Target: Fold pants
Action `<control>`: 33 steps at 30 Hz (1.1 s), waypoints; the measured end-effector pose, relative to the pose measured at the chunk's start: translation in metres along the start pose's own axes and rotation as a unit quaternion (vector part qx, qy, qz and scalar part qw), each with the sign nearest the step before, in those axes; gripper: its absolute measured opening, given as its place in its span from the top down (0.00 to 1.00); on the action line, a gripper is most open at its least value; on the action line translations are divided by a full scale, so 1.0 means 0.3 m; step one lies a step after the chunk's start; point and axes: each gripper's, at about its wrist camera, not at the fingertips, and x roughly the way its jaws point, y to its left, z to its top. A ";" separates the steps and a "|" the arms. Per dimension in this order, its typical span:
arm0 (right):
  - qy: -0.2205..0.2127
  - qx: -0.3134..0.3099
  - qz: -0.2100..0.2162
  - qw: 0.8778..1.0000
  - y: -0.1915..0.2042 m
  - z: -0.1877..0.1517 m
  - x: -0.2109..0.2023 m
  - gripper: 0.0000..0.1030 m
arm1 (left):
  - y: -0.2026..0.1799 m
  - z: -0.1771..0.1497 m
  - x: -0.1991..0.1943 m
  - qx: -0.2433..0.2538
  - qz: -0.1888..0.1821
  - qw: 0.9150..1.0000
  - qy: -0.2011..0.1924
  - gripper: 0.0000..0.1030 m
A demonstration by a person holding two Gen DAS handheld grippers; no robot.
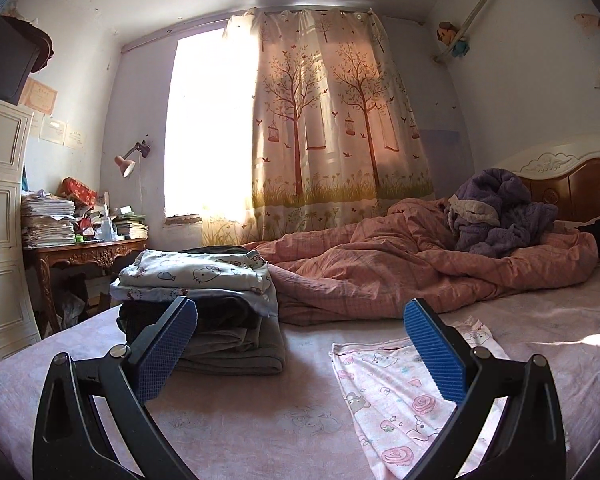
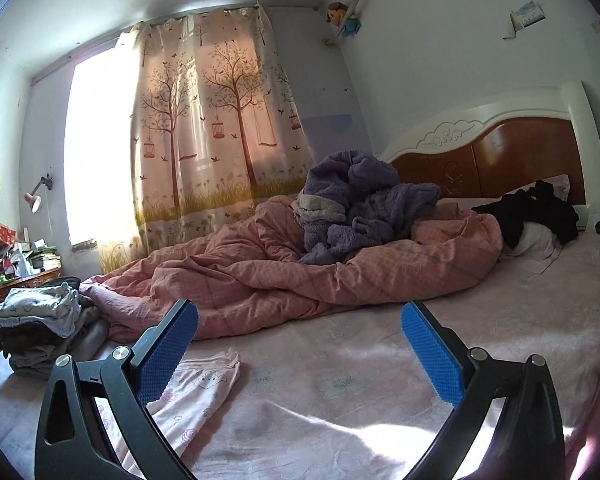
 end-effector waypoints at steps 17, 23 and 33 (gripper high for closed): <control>0.001 -0.029 0.034 0.999 -0.087 0.062 -0.203 0.01 | -0.011 -0.086 -0.167 -0.001 0.001 0.998 0.068 0.00; 0.072 -0.004 0.061 0.996 0.001 -0.180 -0.253 0.01 | -0.008 -0.161 -0.187 -0.017 -0.007 0.994 0.105 0.00; 0.228 0.061 0.165 0.958 0.144 -0.430 -0.182 0.09 | -0.050 -0.283 -0.117 -0.012 -0.024 0.978 0.208 0.00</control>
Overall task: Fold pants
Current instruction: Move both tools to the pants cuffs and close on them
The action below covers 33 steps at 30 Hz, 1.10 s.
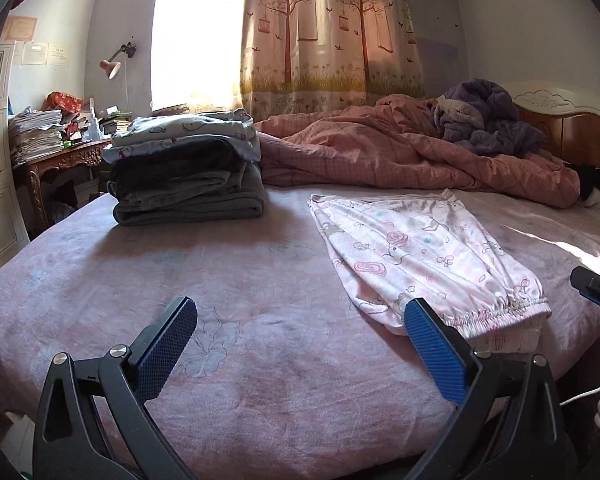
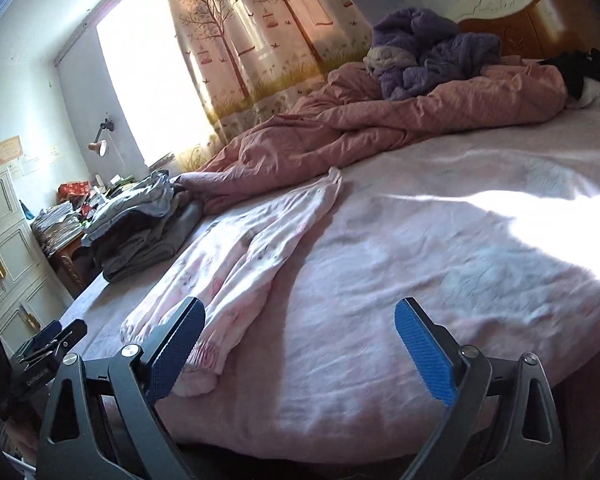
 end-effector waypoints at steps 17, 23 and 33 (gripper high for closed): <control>0.104 0.010 0.090 0.990 0.117 -0.069 0.153 0.41 | -0.042 0.020 0.143 -0.059 -0.151 0.981 0.103 0.41; 0.122 0.011 0.064 0.990 0.148 -0.057 0.193 0.42 | -0.063 0.008 0.214 -0.086 -0.138 0.974 0.155 0.41; 0.131 -0.002 0.040 0.991 0.187 -0.045 0.224 0.67 | -0.083 0.015 0.187 -0.084 -0.142 0.975 0.152 0.47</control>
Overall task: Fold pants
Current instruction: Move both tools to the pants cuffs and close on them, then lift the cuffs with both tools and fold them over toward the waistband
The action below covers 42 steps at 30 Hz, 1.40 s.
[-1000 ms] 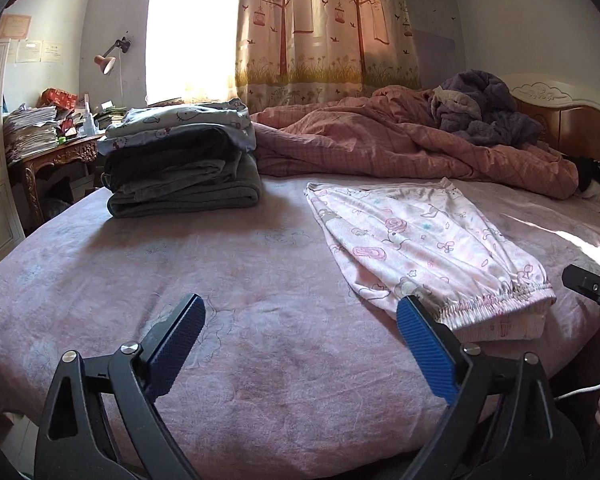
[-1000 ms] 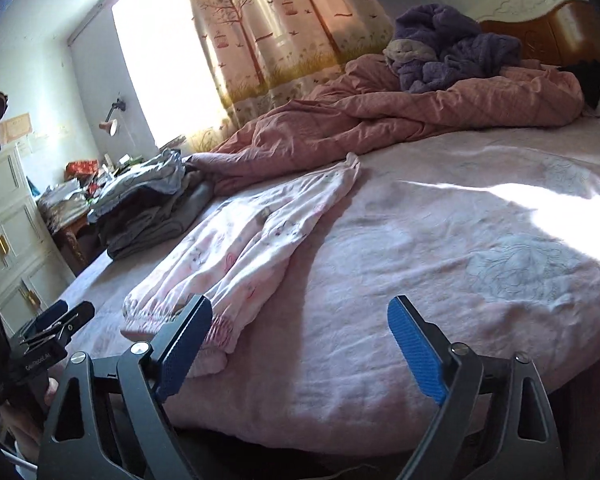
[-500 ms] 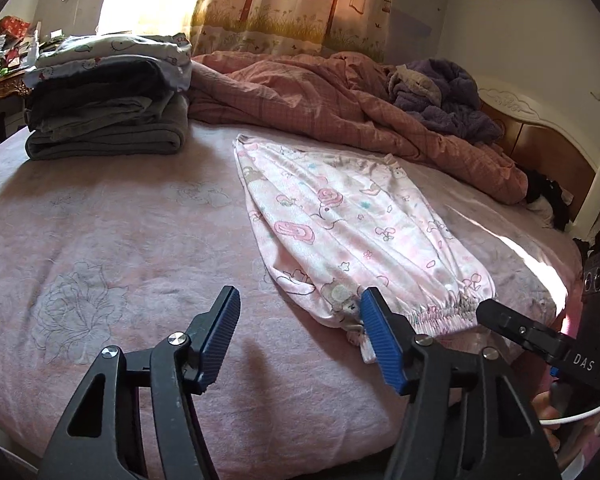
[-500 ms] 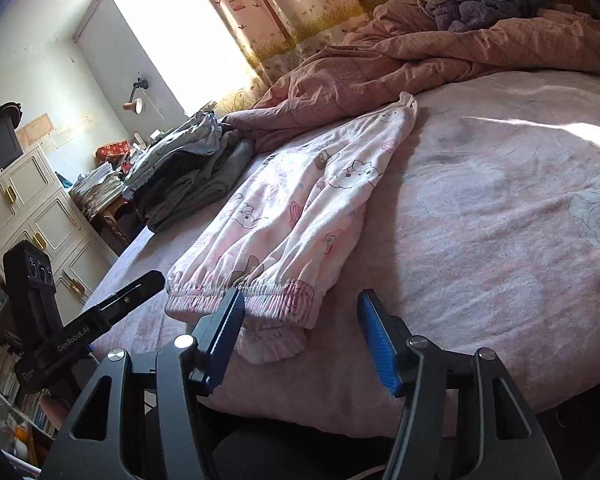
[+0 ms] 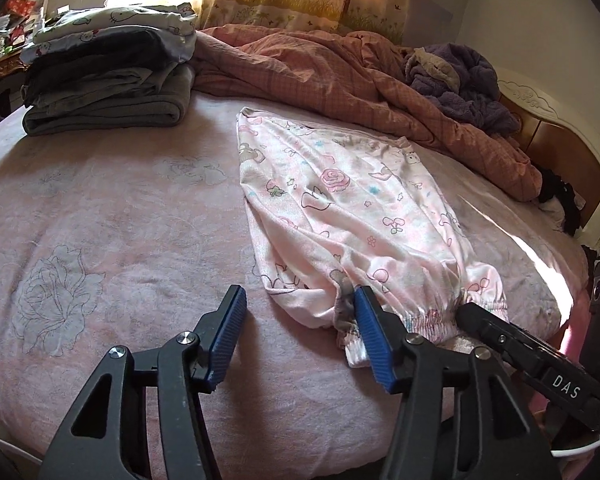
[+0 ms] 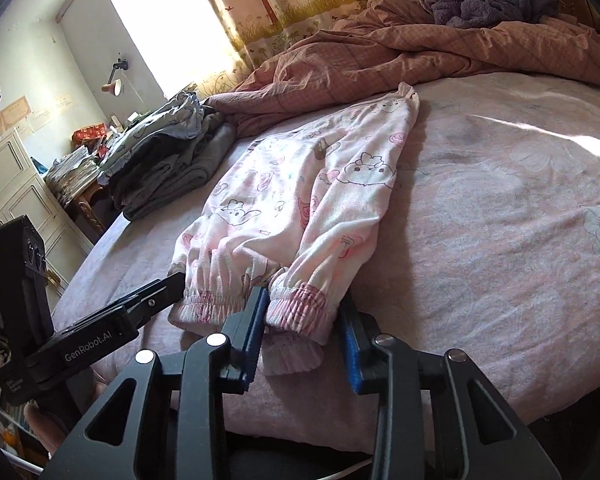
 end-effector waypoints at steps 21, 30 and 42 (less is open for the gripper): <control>0.006 0.047 0.039 0.998 -0.043 0.000 0.028 0.72 | -0.070 0.009 0.045 0.037 -0.010 0.999 0.026 0.80; 0.003 0.006 -0.010 1.000 0.019 0.005 0.020 0.78 | -0.089 0.010 0.020 0.055 0.007 0.998 0.004 0.93; -0.008 -0.044 -0.066 0.997 0.101 -0.001 -0.026 0.82 | -0.105 -0.018 -0.035 0.054 0.018 0.998 -0.012 0.95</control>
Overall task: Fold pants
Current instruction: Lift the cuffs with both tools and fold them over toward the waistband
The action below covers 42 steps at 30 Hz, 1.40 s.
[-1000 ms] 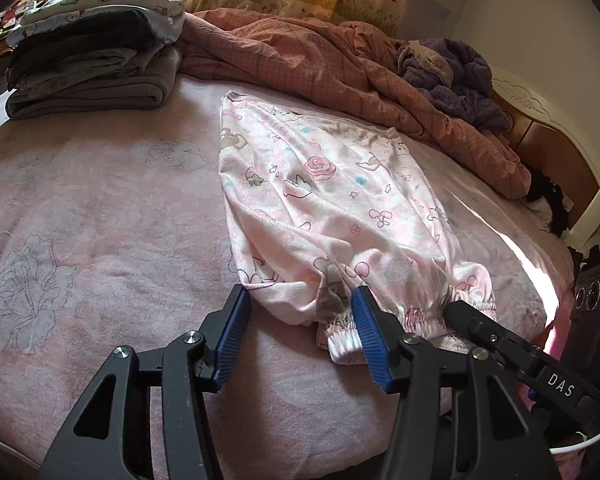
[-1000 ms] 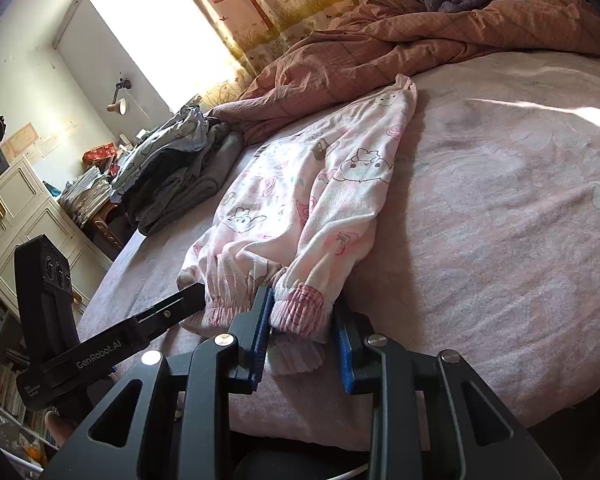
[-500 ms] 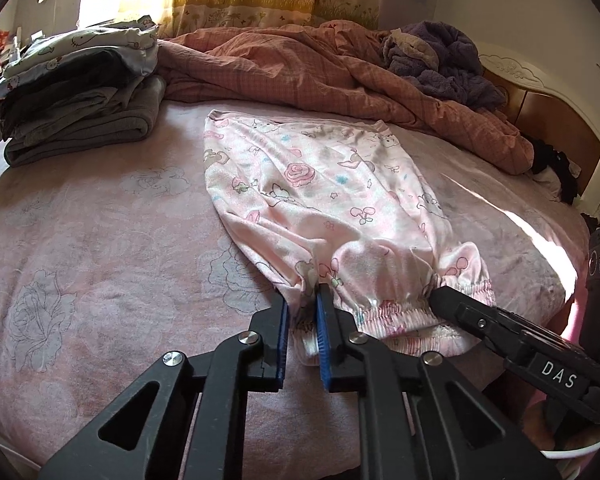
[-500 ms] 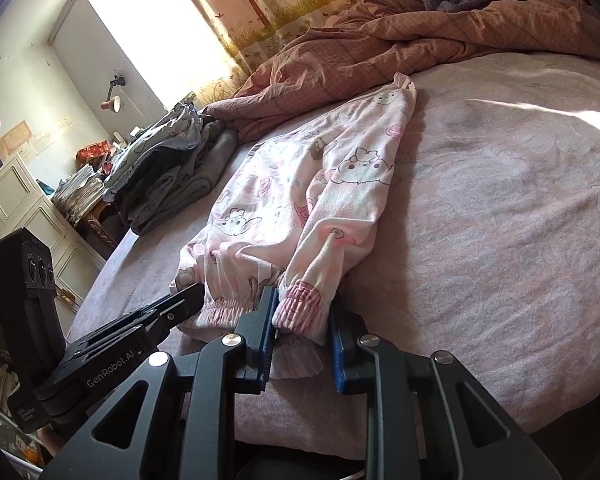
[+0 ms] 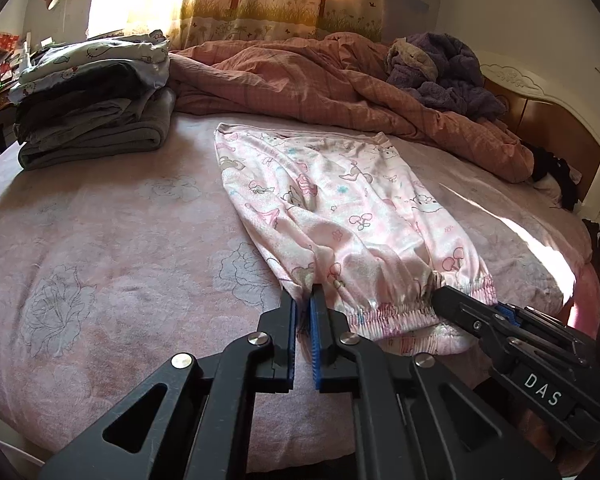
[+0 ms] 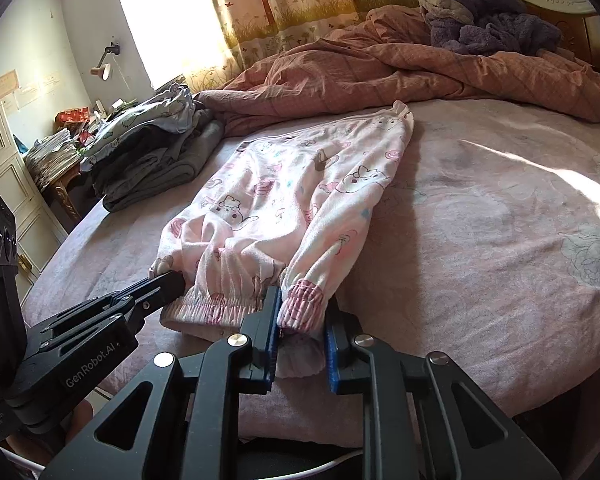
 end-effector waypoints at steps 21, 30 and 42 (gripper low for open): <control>-0.070 -0.004 0.014 0.997 0.023 0.031 -0.203 0.86 | -0.061 0.060 -0.128 0.019 0.015 0.999 -0.048 0.97; -0.059 0.008 0.017 0.998 -0.030 0.255 0.023 0.86 | -0.011 0.251 0.111 0.000 0.023 1.000 -0.018 0.97; -0.002 0.024 -0.002 1.000 -0.083 0.333 0.316 0.86 | 0.063 0.268 0.327 -0.013 0.046 0.998 0.028 0.92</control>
